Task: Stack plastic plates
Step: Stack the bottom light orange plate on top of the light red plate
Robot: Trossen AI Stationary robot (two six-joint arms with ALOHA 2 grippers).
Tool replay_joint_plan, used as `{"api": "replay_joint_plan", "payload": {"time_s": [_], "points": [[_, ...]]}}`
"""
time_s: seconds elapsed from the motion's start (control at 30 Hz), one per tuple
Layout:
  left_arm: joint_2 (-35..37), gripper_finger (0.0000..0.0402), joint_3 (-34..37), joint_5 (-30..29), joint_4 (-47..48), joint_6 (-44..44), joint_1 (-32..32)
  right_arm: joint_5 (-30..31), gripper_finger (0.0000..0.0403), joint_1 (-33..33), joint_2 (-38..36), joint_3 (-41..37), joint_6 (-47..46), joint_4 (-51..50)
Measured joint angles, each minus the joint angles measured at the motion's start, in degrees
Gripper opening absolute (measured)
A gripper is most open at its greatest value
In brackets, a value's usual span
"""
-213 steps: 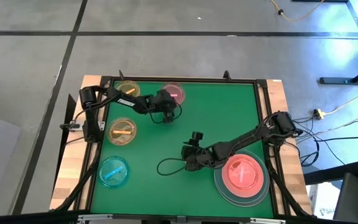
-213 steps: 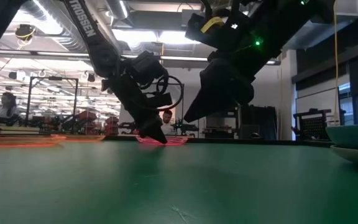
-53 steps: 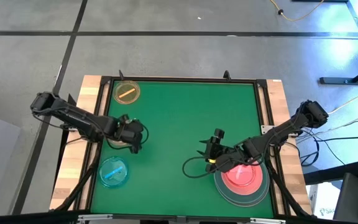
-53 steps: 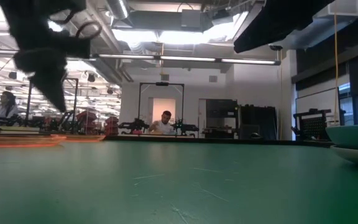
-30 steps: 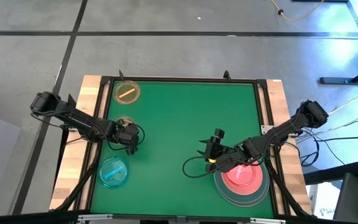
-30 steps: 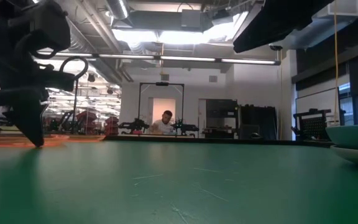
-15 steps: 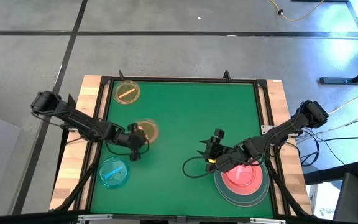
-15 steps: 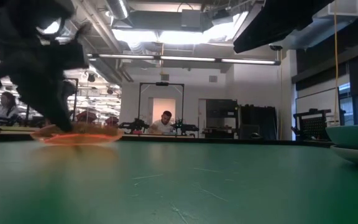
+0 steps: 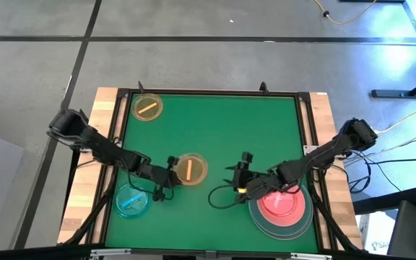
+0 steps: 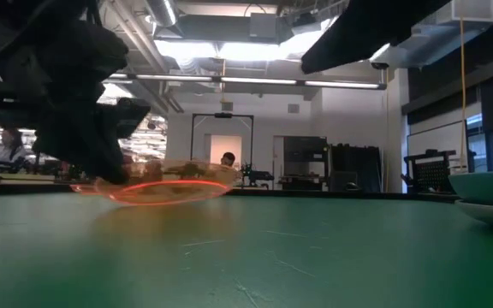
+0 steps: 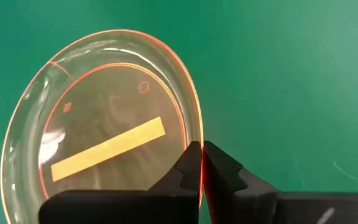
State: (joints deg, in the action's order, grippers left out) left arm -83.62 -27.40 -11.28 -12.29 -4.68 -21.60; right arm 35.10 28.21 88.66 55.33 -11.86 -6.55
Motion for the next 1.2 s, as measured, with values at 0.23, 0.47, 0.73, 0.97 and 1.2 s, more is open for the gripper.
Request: {"api": "replay_joint_plan", "payload": {"time_s": [0.23,0.47,0.73,0.97,1.2], "points": [[-6.73,0.0001,-1.52,2.24,-5.92,-7.65,0.04,-11.14,0.0189,-3.00,8.80,-0.03,8.45,12.04],[-11.93,0.0001,-5.43,2.38,-6.11,-11.41,0.08,-20.37,0.0188,-6.29,16.14,-0.01,10.89,21.56],[-12.52,0.0001,-6.27,1.36,-6.28,-11.10,0.22,-25.67,0.0188,-7.33,21.08,0.00,11.52,24.33],[-12.52,0.0001,-6.27,1.31,-6.76,-10.87,0.22,-25.63,0.0180,-7.23,22.06,0.01,13.67,24.26],[-12.52,0.0001,-6.27,1.40,-7.00,-10.77,0.22,-21.97,0.0124,-7.26,24.51,0.00,15.53,23.45]]}}
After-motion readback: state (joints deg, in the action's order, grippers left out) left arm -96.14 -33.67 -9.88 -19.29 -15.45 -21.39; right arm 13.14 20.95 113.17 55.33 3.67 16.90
